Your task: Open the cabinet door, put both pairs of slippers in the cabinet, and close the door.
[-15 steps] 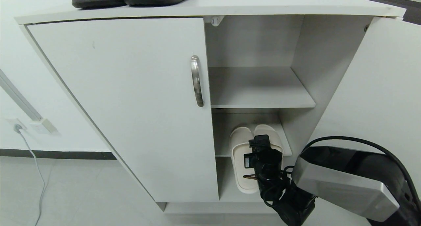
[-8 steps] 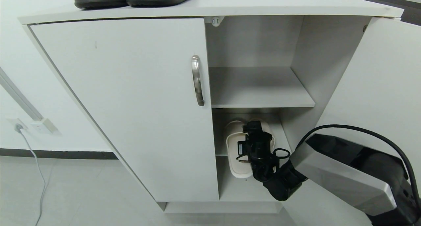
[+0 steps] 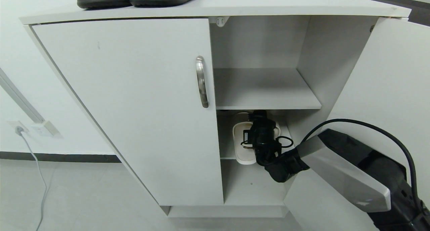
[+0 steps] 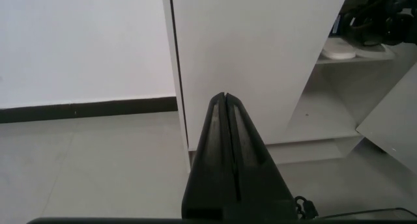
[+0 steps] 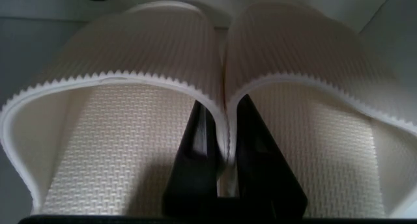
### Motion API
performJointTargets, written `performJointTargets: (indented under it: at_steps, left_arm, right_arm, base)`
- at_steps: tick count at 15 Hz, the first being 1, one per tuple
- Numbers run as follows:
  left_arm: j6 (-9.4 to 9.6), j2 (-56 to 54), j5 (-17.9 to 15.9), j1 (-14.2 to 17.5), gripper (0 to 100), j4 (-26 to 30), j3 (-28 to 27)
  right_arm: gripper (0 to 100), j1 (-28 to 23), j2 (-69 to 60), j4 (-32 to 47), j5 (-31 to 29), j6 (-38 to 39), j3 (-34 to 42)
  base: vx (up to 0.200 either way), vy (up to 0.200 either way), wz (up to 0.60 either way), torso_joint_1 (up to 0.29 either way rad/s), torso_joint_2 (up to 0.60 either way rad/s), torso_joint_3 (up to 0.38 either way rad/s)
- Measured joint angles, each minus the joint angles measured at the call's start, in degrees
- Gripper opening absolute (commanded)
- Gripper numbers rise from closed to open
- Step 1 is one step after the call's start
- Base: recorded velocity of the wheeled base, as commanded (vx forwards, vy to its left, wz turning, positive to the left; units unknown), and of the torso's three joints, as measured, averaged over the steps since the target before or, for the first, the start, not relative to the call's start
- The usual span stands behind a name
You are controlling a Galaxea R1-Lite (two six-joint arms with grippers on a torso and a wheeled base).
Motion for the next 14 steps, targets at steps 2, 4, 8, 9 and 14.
performJointTargets:
  at_steps: [2,4,8,9,14]
  left_arm:
    - [0.00,0.00,-0.02,0.00,0,0.00,0.02]
    - [0.00,0.00,-0.02,0.00,0,0.00,0.02]
    - [0.06,0.00,-0.02,0.00,0,0.00,0.02]
    - [0.09,0.00,-0.02,0.00,0,0.00,0.02]
    - [-0.24,0.00,0.00,0.00,0,0.00,0.02]
  right_arm:
    - [0,-0.54,1.07,0.24,-0.02,-0.02,-1.29]
    - [0,-0.76,2.01,0.63,-0.02,-0.04,-2.34]
    - [100,-1.19,2.89,0.80,-0.02,-0.06,-3.02]
    - [100,-1.35,3.00,0.77,-0.04,-0.04,-3.05]
    - [100,-1.27,1.78,-0.55,-0.33,0.18,0.15]
  base:
    - [0.000,0.000,0.00,0.000,0.00,0.000]
    - [0.000,0.000,0.00,0.000,0.00,0.000]
    - [0.000,0.000,0.00,0.000,0.00,0.000]
    - [0.000,0.000,0.00,0.000,0.00,0.000]
    - [0.000,0.000,0.00,0.000,0.00,0.000]
